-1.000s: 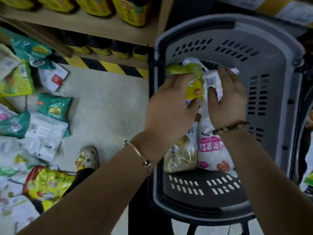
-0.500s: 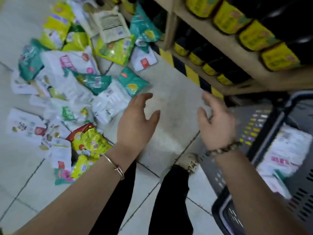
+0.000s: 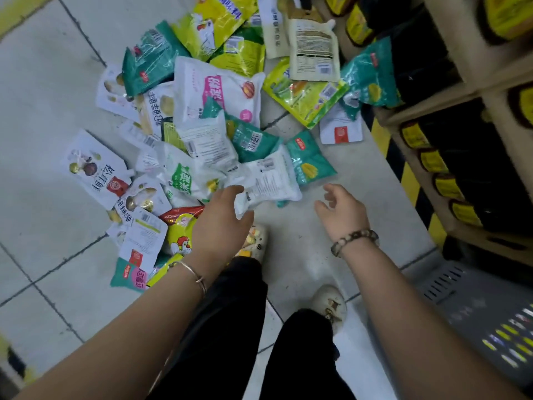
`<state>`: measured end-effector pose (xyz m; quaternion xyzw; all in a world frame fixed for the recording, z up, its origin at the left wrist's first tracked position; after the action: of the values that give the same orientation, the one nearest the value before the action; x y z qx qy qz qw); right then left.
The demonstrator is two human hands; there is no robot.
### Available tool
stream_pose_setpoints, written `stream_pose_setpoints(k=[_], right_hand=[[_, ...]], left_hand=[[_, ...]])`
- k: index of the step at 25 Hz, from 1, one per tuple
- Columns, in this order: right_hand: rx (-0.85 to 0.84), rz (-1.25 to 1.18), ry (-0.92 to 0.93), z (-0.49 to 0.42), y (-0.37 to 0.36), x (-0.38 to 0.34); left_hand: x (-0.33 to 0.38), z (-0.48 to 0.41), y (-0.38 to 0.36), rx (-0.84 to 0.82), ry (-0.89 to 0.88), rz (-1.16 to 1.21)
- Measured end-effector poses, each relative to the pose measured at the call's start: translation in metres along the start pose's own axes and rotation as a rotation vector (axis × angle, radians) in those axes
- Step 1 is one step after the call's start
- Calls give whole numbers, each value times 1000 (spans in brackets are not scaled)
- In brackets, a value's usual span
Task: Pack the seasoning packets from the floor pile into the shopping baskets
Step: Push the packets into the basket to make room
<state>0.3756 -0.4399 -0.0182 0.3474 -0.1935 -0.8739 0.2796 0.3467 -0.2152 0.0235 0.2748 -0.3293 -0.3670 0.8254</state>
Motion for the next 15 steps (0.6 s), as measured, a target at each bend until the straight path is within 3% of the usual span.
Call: stream_pose_setpoints(k=[8, 12, 15], right_hand=[[-158, 71, -273, -113, -104, 40], [-141, -20, -395, -150, -141, 60], [-33, 6, -431, -161, -155, 70]], left_hand=[[-49, -69, -62, -60, 100, 116], [-63, -98, -98, -105, 135, 175], [-68, -111, -114, -102, 170, 202]])
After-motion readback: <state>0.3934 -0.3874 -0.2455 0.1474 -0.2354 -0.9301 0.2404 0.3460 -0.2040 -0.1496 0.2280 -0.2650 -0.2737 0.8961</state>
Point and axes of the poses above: each hand's wrist, its own z-axis away from the middle knuckle, its own y-axis out of the back of the hand, x = y × z, the point moved 6 cm from there along -z, towards the middle knuckle, and after that the axes turned 7 degrees about -z, right-handed, at the moved point
